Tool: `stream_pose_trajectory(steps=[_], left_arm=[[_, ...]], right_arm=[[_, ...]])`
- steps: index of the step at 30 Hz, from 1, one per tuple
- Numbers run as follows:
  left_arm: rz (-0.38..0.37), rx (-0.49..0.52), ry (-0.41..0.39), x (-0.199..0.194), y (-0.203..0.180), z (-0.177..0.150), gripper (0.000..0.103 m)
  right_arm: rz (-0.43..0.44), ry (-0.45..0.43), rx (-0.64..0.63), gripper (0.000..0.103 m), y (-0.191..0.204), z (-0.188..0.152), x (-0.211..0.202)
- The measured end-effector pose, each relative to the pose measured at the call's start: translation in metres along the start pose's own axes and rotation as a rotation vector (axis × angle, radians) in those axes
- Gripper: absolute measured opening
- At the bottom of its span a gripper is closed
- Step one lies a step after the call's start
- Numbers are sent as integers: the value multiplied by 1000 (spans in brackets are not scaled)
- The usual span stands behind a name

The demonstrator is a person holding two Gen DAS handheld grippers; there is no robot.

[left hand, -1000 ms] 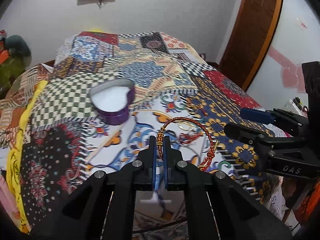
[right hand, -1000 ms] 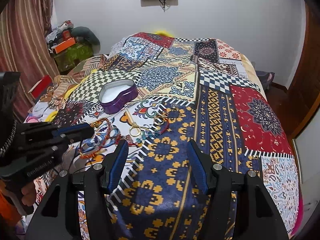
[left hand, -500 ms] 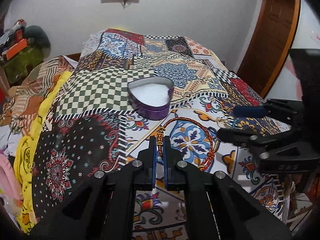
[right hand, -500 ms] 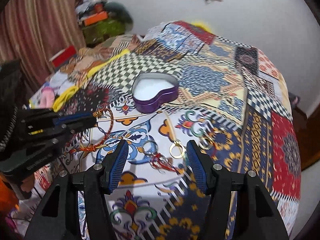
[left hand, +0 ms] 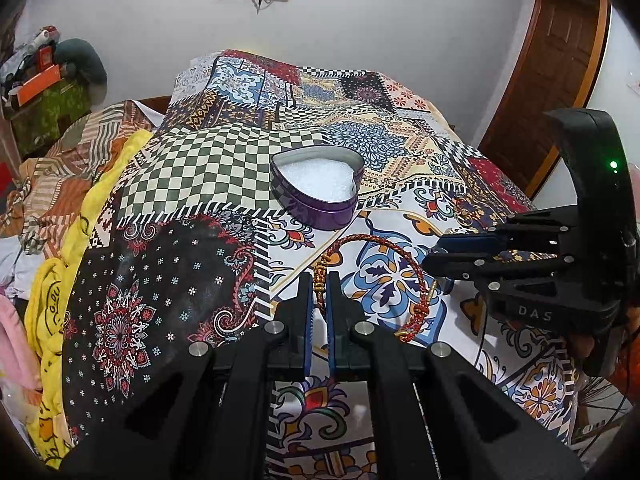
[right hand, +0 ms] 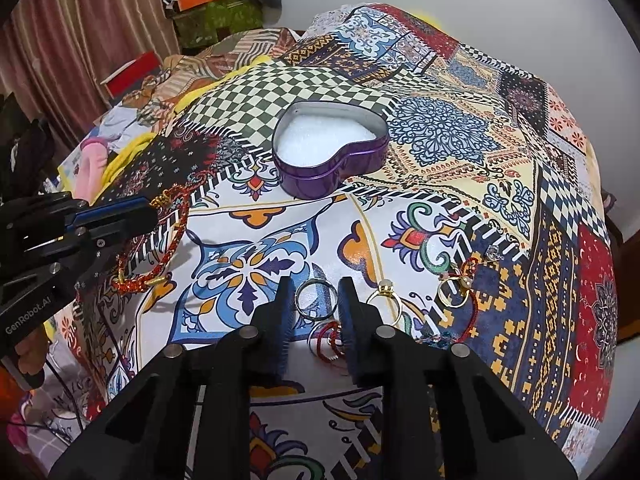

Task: Organize jewelry
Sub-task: 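Grasp a silver ring with the right tool while the left tool holds the bracelet, then carry the bracelet in the left tool and ring in the right tool over the tin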

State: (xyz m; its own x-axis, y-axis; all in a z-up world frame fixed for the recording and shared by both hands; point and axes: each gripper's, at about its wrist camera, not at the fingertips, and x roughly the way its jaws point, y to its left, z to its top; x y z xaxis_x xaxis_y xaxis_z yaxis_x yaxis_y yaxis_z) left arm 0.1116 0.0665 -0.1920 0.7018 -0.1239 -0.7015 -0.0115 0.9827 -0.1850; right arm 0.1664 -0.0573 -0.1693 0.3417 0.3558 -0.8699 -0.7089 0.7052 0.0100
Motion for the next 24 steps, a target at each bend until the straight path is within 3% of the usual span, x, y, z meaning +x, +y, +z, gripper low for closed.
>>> stream_pose_trajectory(steps=[24], left_arm=[[49, 79, -151, -22, -13, 58, 4]], right_arm=[[-14, -228, 113, 20, -22, 51, -56]])
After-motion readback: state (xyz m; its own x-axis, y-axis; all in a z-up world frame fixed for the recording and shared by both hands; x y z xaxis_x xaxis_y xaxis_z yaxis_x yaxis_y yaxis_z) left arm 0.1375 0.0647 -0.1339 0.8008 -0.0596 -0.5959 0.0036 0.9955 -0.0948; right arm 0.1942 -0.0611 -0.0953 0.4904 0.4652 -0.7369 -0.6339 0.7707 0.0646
